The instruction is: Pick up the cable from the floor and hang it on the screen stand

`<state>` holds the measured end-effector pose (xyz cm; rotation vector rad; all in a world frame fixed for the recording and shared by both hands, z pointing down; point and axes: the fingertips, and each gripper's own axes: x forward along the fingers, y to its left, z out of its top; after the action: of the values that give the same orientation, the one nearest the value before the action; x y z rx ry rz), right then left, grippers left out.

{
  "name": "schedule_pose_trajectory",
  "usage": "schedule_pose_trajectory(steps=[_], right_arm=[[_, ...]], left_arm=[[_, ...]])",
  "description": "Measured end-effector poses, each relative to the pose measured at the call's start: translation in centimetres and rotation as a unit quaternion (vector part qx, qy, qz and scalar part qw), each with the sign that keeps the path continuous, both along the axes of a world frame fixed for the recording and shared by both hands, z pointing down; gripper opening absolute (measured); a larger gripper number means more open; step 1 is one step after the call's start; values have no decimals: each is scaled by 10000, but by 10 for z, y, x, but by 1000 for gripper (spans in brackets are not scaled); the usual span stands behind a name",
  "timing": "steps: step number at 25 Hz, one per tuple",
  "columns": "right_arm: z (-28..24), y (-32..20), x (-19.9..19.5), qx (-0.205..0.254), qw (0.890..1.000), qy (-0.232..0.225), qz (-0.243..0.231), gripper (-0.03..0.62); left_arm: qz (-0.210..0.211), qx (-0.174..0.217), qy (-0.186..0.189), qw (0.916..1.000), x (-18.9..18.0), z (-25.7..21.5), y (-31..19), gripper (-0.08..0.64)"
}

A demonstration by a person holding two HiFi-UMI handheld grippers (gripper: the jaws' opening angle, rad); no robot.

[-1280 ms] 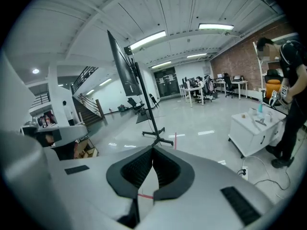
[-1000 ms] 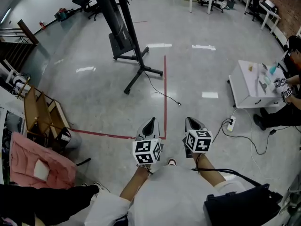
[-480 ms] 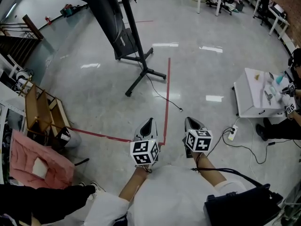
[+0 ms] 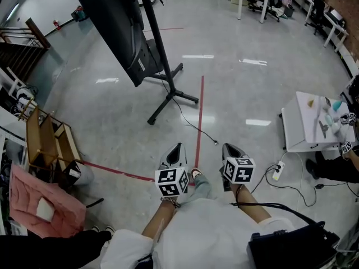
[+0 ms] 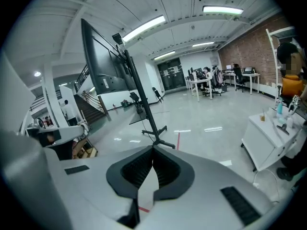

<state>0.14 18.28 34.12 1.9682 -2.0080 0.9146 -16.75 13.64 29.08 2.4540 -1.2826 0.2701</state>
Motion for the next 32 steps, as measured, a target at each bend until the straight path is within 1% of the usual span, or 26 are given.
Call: schedule_pose_trajectory(steps=[4,8,11,15,21,27,30,32], right_arm=[[-8,-55,15,-48,9997,117,-203,18],[-11,-110,36,-73,9995,133,-261,17],[-9,-147,42,-81,9990,160,-401,17],[-2,-184,39,-158,9979,107,-617,17],[11,-219,48,-216,9967,98,-771,18],[49,-255,62,-527,9938,85,-976,18],[77,-289,65,-632,9912,12,-1160,18],[102,-301,64,-764,9876,-26,-1369,18]], left_arm=[[-148,-110,102,9998,16,1,-58,3],[-191,-170,146,9996,39,2,-108,3],[-212,-163,173,9995,52,1,-141,3],[-240,-243,153,9993,62,6,-172,3],[-223,-387,31,9990,75,20,-203,3],[-387,-653,-179,9970,80,48,-229,3],[-609,-796,-321,9944,80,73,-251,3],[-821,-951,-366,9914,77,93,-257,3]])
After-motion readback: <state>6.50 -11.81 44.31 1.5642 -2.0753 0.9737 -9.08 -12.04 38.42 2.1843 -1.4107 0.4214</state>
